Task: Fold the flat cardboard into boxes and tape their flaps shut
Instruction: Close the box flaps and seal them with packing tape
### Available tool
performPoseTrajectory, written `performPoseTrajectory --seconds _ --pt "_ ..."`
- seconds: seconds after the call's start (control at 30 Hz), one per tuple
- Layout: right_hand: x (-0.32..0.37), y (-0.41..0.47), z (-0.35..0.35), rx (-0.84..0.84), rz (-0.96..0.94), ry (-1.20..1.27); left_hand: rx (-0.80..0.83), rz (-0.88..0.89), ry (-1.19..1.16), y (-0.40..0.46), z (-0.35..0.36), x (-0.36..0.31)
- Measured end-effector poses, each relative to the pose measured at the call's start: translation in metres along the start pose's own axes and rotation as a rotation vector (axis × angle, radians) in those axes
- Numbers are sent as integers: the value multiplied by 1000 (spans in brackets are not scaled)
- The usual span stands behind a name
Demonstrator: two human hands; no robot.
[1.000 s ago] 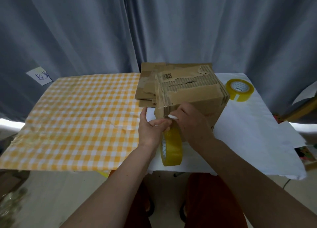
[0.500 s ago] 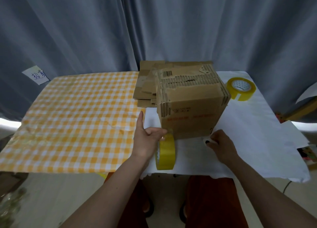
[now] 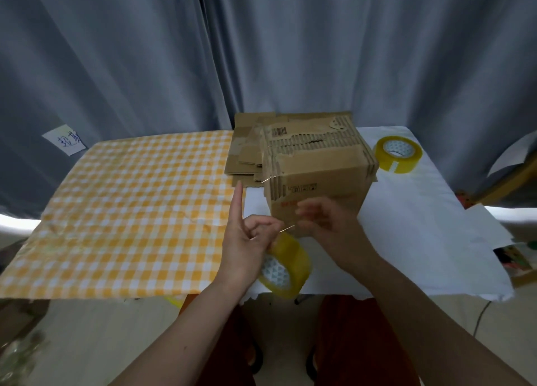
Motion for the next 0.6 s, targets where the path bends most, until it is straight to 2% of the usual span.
performPoseTrajectory --seconds 0.1,0.3,0.5,0.6 --pt "10 -5 22 101 100 8 -2 27 57 -7 -2 -11" --pt "27 -14 25 25 76 52 -45 71 156 -18 -17 -31" --pt "45 -25 27 -39 44 199 -163 142 225 -26 -24 -51" --pt "48 -30 27 -69 42 208 -156 134 195 -27 -23 -54"
Point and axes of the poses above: each hand's wrist, its own y-axis towards the middle knuckle, its own z-axis out of the palm, x = y × z, the point moved 8 cm from there along y, towards the middle knuckle, and after that the axes turned 13 degrees about y, right-handed, at the moved point
